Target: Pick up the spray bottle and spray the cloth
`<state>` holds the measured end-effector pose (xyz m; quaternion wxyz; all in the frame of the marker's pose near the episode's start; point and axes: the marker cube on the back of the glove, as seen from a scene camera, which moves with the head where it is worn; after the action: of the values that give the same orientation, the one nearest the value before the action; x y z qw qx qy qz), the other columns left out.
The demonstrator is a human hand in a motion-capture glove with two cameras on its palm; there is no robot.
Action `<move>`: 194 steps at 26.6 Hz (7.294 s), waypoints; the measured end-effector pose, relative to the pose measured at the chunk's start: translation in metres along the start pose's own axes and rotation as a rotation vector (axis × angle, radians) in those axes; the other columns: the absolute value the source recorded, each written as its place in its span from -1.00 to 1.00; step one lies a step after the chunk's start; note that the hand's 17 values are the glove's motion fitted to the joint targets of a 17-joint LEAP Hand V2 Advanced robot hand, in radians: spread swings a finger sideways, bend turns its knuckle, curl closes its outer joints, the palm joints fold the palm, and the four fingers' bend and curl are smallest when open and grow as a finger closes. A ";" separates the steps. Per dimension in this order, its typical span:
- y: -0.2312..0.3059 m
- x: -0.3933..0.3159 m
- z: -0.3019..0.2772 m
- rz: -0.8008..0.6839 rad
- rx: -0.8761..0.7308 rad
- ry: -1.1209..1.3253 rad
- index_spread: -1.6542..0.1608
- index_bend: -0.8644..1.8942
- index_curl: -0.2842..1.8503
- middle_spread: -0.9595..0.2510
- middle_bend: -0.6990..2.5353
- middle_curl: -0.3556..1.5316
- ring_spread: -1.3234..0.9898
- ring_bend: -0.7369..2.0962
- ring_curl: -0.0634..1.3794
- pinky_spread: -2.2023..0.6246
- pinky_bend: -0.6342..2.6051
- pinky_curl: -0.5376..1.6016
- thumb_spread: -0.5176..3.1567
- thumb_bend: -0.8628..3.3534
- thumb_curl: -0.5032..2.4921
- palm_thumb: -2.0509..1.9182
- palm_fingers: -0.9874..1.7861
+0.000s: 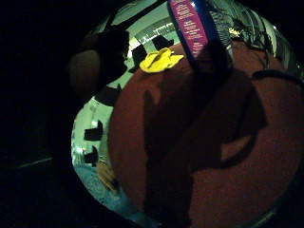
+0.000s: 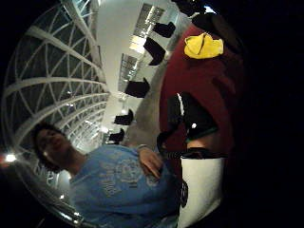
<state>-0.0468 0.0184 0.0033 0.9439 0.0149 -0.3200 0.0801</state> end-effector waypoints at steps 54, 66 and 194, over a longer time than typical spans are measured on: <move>-0.158 0.084 -0.027 0.272 0.457 -0.078 0.45 -0.23 -0.47 0.50 -0.39 -0.20 0.15 -0.20 -0.45 0.75 -0.47 -0.21 -0.20 -0.60 -0.36 0.45 0.31; -0.162 0.052 -0.045 0.276 0.069 -0.098 0.49 -0.27 -0.44 0.46 -0.39 -0.18 0.14 -0.17 -0.41 0.75 -0.50 -0.21 -0.24 -0.60 -0.33 0.47 0.42; -0.213 -0.129 0.317 -0.026 -0.229 -0.365 0.50 -0.26 -0.42 0.47 -0.40 -0.14 0.15 -0.21 -0.37 0.75 -0.51 -0.24 -0.24 -0.60 -0.28 0.47 0.37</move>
<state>-0.3043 -0.2355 0.1823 0.8669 -0.0740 -0.4922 0.0272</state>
